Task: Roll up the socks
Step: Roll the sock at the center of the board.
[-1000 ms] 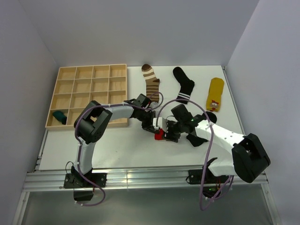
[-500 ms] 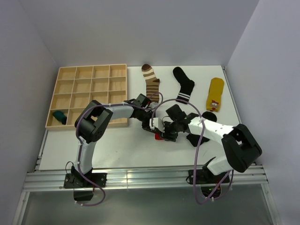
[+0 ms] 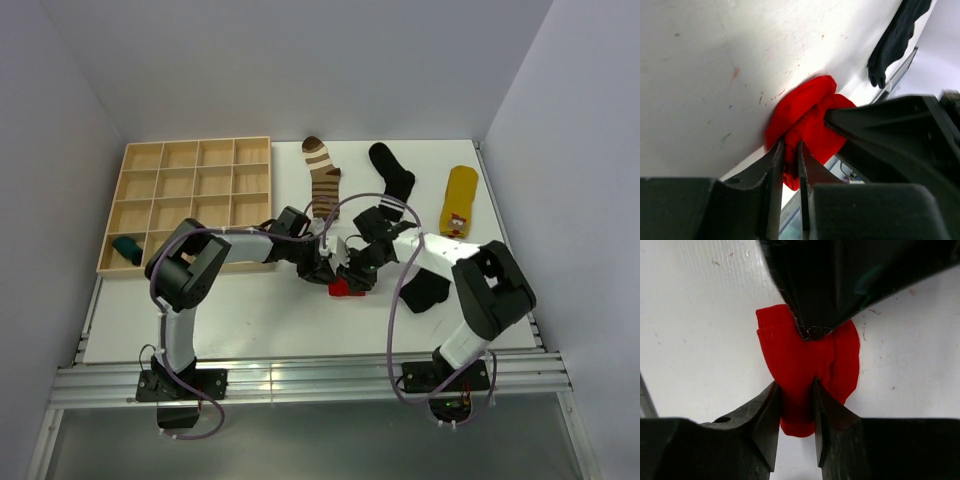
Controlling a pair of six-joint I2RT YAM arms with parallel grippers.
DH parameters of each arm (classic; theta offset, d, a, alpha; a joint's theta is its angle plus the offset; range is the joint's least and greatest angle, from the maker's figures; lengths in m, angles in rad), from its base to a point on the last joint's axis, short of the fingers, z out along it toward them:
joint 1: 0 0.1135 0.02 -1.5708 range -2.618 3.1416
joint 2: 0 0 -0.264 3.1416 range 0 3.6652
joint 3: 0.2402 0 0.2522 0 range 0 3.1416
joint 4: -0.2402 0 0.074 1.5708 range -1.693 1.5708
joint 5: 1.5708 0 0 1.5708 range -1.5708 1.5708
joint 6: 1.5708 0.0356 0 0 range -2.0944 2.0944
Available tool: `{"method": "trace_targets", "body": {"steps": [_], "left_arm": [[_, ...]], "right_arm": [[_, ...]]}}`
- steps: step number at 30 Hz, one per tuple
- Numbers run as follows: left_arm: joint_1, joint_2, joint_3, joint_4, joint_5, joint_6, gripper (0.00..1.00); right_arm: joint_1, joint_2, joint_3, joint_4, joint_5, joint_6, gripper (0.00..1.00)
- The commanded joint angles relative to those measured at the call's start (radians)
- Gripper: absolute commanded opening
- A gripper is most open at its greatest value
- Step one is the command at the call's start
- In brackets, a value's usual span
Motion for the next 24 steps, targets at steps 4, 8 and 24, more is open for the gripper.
{"method": "trace_targets", "body": {"steps": [4,8,24], "left_arm": [[0.013,-0.117,-0.090,0.171,-0.122,-0.035,0.23],[0.012,-0.171,-0.136,0.192,-0.211,-0.003,0.25],[-0.142,-0.381,-0.147,0.033,-0.754,0.400,0.46]], "right_arm": [[-0.087,0.159,0.116,-0.217,-0.101,-0.055,0.33],[-0.120,0.224,0.166,-0.280,-0.119,-0.077,0.34],[-0.153,0.362,0.297,-0.426,-0.151,-0.109,0.34]]}}
